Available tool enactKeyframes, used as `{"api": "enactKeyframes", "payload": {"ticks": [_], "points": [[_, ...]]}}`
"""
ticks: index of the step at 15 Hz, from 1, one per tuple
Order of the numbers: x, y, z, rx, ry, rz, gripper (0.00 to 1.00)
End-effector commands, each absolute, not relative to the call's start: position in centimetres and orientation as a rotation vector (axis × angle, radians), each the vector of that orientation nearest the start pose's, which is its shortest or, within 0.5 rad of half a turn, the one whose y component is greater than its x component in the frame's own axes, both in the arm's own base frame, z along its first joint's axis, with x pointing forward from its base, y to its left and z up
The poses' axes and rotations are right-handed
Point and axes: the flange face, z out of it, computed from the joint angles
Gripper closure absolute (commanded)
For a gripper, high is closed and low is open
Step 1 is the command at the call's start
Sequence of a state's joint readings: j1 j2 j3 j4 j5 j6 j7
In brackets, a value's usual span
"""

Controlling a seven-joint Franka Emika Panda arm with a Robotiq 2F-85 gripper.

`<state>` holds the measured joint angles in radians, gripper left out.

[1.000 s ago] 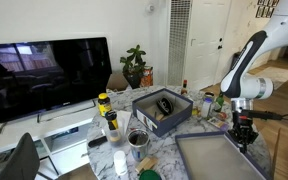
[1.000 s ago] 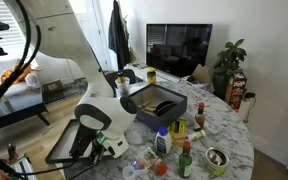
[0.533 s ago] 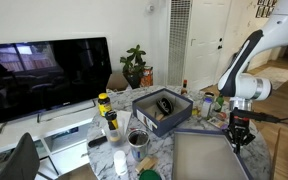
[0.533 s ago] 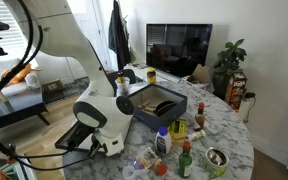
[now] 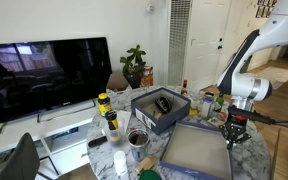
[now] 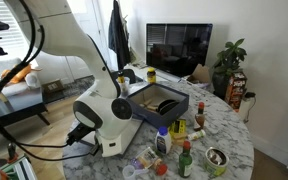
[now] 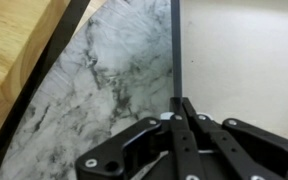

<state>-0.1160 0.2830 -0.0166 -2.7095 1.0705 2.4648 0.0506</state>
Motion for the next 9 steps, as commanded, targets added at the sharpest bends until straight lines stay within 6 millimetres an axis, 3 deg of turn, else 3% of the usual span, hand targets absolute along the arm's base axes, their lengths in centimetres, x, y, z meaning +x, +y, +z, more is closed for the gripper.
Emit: {"api": "enactKeyframes", "payload": {"ticks": [1,7,8,9], "points": [[32.0,-4.8,10.8,-2.117,1.635,0.584,0.99],[30.8,-4.5,10.7,-2.047,1.747,0.659,0.99],[30.8,-4.4,10.9,-2.029,1.751,0.673,0.72],[30.8,-4.3,11.2,-2.037,1.755,0.657,0.71]]}}
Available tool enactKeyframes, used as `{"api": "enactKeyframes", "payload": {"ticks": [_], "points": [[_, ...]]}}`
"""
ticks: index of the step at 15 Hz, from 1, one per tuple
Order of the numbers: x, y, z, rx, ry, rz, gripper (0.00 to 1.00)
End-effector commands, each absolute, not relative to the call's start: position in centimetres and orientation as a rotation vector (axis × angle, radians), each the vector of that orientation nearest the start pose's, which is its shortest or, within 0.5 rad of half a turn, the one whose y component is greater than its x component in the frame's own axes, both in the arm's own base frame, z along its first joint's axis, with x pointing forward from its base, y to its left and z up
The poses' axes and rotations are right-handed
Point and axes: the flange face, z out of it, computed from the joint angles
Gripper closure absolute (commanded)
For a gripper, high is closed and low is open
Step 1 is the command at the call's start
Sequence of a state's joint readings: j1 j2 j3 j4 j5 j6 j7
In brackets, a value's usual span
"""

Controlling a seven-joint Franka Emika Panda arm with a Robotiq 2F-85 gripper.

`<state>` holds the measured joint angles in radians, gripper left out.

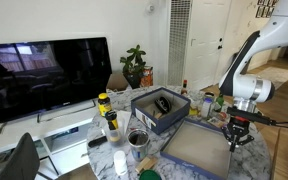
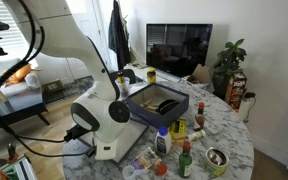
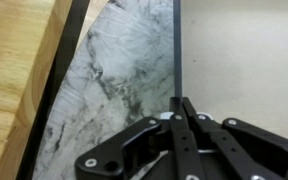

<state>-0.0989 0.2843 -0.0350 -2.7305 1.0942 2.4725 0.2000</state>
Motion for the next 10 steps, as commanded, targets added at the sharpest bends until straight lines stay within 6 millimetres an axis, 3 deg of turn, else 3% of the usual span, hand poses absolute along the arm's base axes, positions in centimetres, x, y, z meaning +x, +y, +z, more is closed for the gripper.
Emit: {"api": "enactKeyframes", "payload": {"ticks": [1,5,6,7,8,10], "points": [[30.9,-4.2,11.5,-2.045,1.757,0.646,0.66],[31.9,-4.0,14.2,-2.154,1.715,0.520,0.36],[34.2,-4.2,14.5,-2.198,1.706,0.455,0.29],[35.2,-4.3,15.8,-2.242,1.695,0.372,0.20],[34.5,-4.1,17.6,-2.283,1.687,0.294,0.14],[36.8,-3.6,19.9,-2.356,1.653,0.132,0.01]]}}
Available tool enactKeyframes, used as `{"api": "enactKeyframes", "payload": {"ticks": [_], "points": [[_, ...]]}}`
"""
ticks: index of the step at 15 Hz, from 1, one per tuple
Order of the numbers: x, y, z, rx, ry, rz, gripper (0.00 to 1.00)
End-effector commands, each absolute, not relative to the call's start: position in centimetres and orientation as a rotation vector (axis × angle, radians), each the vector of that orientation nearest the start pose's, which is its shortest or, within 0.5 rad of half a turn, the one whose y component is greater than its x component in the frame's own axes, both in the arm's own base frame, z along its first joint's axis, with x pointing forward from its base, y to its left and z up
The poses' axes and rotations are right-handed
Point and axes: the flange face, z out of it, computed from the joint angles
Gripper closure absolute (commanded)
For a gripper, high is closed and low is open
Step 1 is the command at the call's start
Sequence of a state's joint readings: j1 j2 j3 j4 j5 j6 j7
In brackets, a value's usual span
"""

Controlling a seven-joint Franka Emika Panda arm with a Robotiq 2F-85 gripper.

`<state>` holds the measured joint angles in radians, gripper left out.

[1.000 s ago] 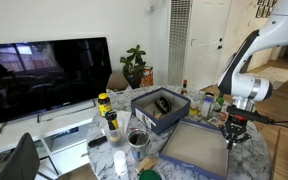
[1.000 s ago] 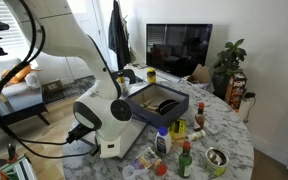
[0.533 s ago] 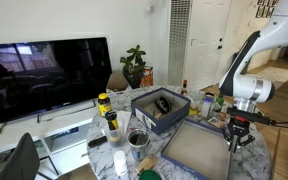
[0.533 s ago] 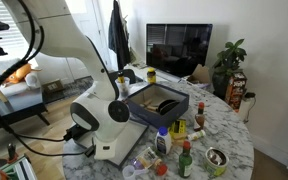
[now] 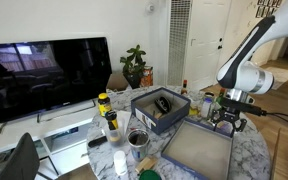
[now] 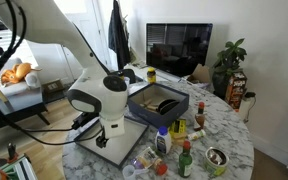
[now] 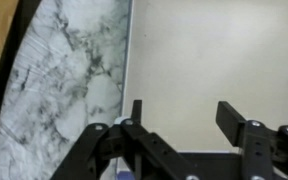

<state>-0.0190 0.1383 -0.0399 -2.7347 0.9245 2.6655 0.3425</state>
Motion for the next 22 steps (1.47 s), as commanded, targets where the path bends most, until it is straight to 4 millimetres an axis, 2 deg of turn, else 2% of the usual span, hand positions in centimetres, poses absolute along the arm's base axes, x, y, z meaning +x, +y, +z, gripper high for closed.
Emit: {"api": "enactKeyframes", "payload": {"ticks": [1,6,10,13,16,22], "points": [[38.0,-3.4,21.1,-2.384,1.632,0.061,0.00],[45.3,-2.2,26.0,-2.429,1.530,-0.133,0.00],[51.5,-1.4,27.4,-2.395,1.514,-0.187,0.00],[54.6,-1.1,26.0,-2.413,1.495,-0.152,0.00],[56.9,-1.3,23.4,-2.443,1.463,-0.093,0.00],[59.0,-1.7,18.5,-2.457,1.471,-0.013,0.00]]}}
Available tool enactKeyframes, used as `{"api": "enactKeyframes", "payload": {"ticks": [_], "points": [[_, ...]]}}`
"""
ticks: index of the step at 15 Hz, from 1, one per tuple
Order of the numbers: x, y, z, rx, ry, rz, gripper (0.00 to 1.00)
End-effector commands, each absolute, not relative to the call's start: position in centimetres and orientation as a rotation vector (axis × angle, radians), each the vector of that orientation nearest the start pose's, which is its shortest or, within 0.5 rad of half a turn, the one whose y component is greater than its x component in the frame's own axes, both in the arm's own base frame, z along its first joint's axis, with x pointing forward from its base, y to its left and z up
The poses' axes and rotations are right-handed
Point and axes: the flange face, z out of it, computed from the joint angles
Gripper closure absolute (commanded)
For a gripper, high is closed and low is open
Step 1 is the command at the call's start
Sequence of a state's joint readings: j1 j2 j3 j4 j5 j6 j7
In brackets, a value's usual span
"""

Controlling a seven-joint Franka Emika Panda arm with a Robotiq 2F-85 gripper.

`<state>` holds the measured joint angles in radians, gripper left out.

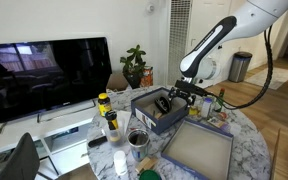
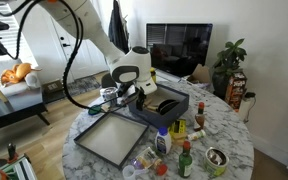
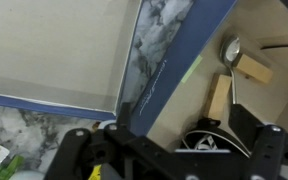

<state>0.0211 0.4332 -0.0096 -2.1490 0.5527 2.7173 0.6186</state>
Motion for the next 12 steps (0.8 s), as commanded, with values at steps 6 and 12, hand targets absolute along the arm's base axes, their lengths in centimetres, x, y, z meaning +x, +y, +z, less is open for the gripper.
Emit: {"api": "enactKeyframes", "payload": {"ticks": [6,12], "points": [[59.3,-2.8,16.1,-2.444,1.511,0.002,0.49],[58.8,-4.2,16.7,-2.391,1.524,-0.014,0.96]]}}
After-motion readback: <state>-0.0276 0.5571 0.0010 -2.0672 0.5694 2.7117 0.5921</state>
